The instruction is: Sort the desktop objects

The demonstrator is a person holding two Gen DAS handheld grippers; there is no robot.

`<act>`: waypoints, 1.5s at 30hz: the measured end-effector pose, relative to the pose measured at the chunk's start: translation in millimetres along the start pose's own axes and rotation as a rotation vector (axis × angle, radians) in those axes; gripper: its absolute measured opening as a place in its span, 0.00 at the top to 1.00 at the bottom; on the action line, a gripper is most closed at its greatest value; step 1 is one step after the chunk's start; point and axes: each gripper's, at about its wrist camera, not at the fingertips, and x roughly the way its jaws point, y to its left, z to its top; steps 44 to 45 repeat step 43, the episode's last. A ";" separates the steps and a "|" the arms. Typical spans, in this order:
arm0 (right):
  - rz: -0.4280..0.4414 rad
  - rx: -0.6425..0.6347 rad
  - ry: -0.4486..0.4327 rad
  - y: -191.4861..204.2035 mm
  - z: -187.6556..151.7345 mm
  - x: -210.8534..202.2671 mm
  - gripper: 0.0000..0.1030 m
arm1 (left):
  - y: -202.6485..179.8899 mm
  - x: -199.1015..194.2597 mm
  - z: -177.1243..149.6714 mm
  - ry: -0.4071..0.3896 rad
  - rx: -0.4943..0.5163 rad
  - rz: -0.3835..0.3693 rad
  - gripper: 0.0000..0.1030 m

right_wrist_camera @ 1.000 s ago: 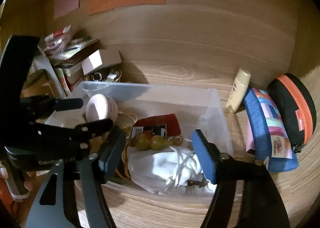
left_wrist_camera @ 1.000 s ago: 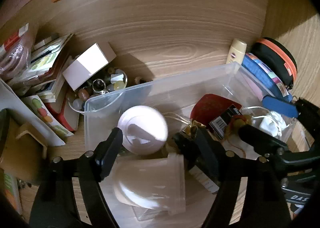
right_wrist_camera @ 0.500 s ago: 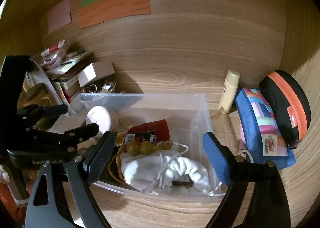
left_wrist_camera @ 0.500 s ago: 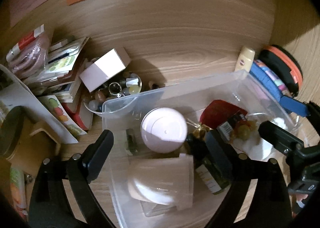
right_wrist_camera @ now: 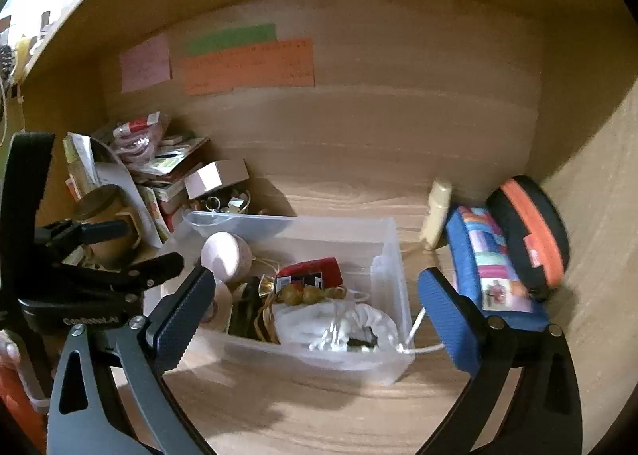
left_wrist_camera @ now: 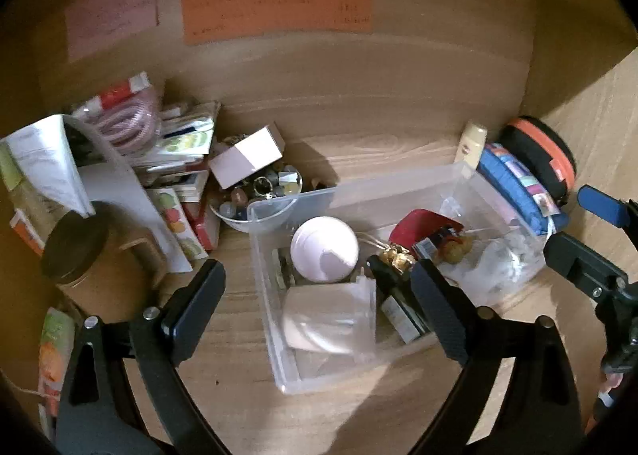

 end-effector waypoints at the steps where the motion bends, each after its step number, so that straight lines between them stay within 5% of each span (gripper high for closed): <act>1: -0.006 -0.002 -0.006 1.5 -1.2 -5.4 0.01 | 0.5 -4.2 -1.1 0.000 0.000 -0.002 0.05; 22: -0.085 -0.008 -0.104 34.2 -35.6 -98.4 0.00 | -13.0 -113.4 -45.5 -0.175 0.007 0.008 0.02; 45: -0.097 0.024 -0.067 30.9 -55.9 -102.6 0.00 | -15.0 -112.1 -73.2 -0.162 -0.023 -0.002 0.02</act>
